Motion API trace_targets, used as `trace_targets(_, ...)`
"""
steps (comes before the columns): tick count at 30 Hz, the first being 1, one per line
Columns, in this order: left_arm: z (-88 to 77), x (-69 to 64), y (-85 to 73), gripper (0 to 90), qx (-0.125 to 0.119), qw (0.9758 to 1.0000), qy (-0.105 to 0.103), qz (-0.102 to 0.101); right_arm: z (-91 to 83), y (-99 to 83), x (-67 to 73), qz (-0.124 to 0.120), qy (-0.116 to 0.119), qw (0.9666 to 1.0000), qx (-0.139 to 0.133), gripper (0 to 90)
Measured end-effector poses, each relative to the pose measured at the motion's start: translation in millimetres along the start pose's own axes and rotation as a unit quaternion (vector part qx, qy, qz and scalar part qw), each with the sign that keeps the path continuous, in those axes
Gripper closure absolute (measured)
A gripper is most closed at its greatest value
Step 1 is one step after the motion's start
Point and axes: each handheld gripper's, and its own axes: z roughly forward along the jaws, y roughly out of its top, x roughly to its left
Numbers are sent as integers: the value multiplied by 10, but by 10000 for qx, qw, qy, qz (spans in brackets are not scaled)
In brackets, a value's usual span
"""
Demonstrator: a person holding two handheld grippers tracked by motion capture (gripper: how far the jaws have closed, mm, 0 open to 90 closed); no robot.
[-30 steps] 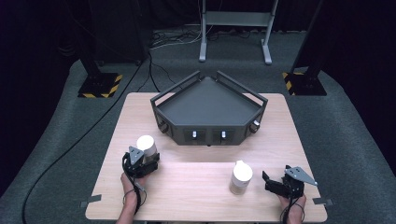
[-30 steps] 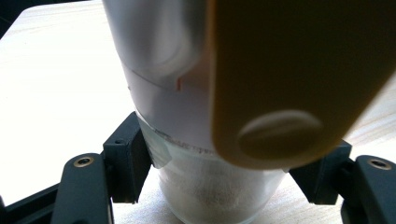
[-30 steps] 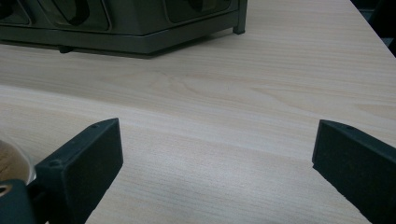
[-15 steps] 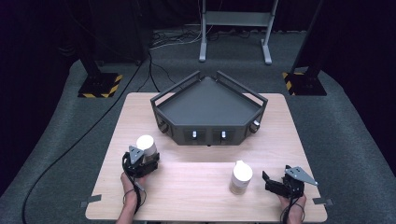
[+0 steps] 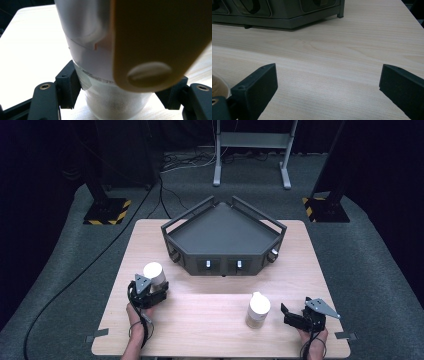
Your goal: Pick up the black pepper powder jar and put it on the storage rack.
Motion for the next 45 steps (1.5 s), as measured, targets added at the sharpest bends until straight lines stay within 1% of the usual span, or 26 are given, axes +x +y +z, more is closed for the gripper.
trace_targets(1,-5,-5,7,305,-26,10000,-4,-19,0,0,1,-2,-1,10000,0,11)
trace_targets(5,-22,-18,57,305,-56,10000,-29,38,2,2,-5,-1,15,10000,7,10)
trace_targets(22,-27,-76,244,305,-70,9996,-176,217,-4,-7,-15,22,33,10000,-18,10)
trace_targets(35,-18,-120,363,305,-106,9991,-294,273,-5,-8,-14,23,31,10000,-23,10)
trace_targets(45,-1,-142,470,305,-128,9985,-429,323,-5,-10,-10,24,19,10000,-28,10)
